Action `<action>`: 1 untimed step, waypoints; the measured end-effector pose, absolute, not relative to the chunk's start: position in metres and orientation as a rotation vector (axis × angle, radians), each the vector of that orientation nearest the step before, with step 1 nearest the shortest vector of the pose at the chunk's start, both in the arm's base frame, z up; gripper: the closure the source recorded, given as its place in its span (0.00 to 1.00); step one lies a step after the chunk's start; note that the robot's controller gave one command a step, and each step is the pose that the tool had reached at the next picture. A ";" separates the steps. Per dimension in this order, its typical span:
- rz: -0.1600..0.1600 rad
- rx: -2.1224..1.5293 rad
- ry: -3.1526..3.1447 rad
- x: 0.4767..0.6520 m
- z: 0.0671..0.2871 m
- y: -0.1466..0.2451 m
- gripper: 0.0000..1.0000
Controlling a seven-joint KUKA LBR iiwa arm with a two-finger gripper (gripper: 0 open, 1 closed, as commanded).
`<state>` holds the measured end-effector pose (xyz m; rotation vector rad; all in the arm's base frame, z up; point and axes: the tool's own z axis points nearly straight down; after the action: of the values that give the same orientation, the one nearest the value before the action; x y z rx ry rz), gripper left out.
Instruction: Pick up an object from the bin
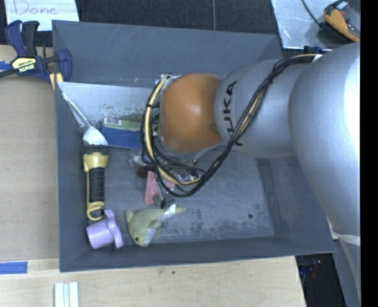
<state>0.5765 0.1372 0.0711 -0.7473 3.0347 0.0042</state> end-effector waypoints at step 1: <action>0.002 -0.558 3.078 0.608 0.072 0.200 1.00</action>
Offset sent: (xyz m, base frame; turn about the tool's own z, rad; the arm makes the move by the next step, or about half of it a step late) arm 0.0000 0.0000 0.0000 0.0000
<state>0.6081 0.2001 0.0719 -0.5583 3.0777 0.0024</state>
